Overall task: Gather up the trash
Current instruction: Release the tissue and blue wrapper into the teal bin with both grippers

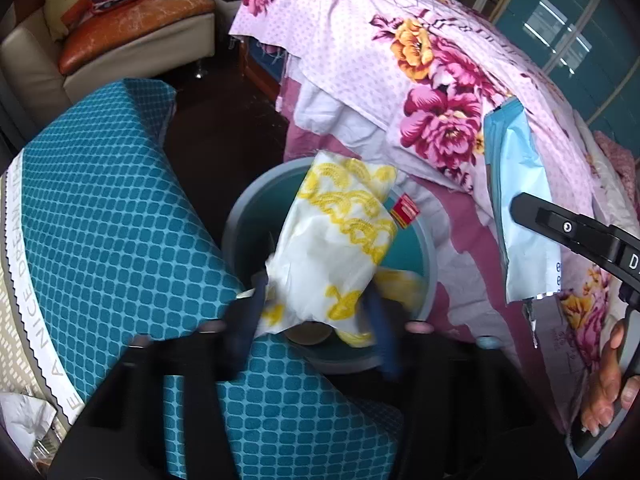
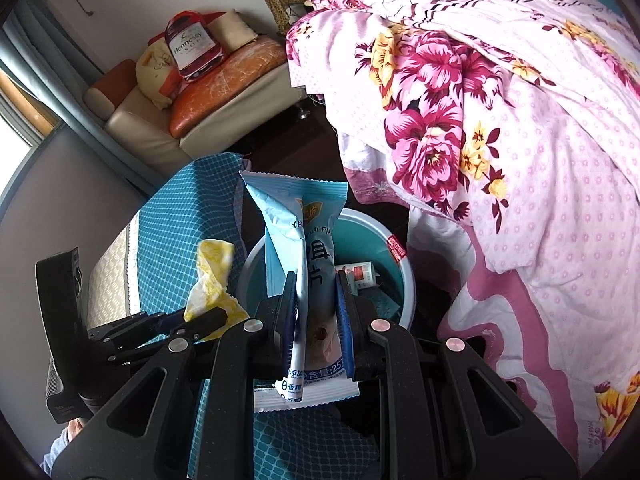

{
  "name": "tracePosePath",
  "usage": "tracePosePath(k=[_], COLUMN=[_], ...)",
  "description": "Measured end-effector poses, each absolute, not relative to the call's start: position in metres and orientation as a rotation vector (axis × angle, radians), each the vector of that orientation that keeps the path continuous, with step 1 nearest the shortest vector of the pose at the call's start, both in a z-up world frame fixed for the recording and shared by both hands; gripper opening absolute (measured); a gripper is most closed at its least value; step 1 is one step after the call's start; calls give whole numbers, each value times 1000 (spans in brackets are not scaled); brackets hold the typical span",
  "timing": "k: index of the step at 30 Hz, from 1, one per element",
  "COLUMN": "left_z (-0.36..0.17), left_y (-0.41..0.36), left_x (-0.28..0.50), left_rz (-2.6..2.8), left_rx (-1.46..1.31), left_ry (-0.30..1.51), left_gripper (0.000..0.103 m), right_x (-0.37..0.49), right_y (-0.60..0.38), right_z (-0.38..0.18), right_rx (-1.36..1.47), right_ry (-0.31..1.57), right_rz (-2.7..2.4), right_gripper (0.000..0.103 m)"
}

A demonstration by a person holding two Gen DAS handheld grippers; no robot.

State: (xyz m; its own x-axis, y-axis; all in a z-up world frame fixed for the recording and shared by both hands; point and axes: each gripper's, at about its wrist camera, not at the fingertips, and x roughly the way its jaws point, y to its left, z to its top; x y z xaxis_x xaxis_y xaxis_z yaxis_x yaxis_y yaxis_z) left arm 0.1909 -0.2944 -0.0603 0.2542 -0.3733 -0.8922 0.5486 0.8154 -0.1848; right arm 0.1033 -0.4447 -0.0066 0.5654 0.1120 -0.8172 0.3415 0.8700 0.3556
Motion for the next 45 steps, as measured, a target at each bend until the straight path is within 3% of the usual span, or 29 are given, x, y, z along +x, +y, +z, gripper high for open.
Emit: tracePosePath(k=[4, 30, 34, 43, 45], left_z=[-59, -54, -53, -51, -48], left_y=[-289, -225, -210, -182, -172], left_x=[190, 168, 167, 166, 163], left_rz=[-599, -587, -579, -570, -567], left_rx=[176, 92, 61, 11, 3], left_ry=[1128, 1151, 1156, 1158, 1153], left_gripper=[88, 90, 90, 90, 90], right_x=[107, 129, 133, 132, 131], right_y=[-443, -404, -395, -377, -375], right_z=[-8, -18, -20, -14, -12], right_rx=[512, 450, 449, 439, 440], right_ry=[979, 1043, 1057, 1064, 1067], right_rz=[-143, -128, -126, -129, -127], right_gripper=[18, 20, 28, 67, 70])
